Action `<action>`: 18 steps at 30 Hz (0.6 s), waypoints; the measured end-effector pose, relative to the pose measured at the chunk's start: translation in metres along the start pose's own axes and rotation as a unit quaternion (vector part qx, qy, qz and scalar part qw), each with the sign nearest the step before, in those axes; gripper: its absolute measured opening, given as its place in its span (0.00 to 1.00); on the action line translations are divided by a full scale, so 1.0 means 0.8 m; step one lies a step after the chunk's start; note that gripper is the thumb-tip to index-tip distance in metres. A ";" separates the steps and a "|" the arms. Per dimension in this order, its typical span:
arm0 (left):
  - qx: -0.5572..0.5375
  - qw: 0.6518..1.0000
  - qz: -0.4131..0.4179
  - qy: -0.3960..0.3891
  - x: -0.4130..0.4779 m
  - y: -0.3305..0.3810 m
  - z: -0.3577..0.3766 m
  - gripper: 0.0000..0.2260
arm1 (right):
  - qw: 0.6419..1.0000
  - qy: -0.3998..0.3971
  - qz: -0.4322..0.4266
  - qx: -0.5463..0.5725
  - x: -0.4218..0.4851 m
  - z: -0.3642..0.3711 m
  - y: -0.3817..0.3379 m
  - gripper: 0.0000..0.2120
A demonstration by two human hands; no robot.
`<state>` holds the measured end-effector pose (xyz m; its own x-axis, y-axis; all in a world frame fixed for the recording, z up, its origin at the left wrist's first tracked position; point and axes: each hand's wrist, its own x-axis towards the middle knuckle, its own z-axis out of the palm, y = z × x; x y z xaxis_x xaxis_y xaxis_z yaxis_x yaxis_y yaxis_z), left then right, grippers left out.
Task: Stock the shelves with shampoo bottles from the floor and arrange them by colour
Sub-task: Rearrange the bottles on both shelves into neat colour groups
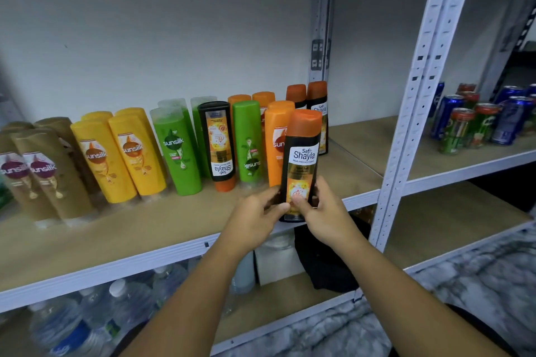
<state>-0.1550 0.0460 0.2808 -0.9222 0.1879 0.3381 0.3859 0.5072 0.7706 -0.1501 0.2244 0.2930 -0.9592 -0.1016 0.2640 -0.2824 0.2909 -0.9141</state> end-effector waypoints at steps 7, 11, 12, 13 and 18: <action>0.166 0.985 -0.027 0.037 0.006 -0.013 -0.009 0.21 | 0.998 0.042 0.037 -0.042 0.031 -0.034 0.013 0.13; 0.220 0.974 -0.042 0.028 0.014 -0.027 -0.018 0.18 | 0.996 0.040 0.036 -0.075 0.057 -0.040 0.024 0.13; 0.238 0.970 -0.047 0.017 0.018 -0.033 -0.019 0.18 | 0.996 0.042 0.035 -0.077 0.066 -0.041 0.028 0.13; 0.253 0.966 -0.053 0.006 0.021 -0.037 -0.021 0.17 | 0.995 0.045 0.037 -0.077 0.074 -0.041 0.032 0.13; 0.290 0.956 -0.037 -0.010 0.036 -0.055 -0.022 0.16 | 0.995 0.056 0.050 -0.073 0.118 -0.045 0.052 0.16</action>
<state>-0.1981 0.0139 0.2662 -0.9490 0.1463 0.2793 0.2451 0.8996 0.3614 -0.2528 0.2611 0.2912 -0.9759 0.0387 0.2147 -0.1778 0.4293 -0.8855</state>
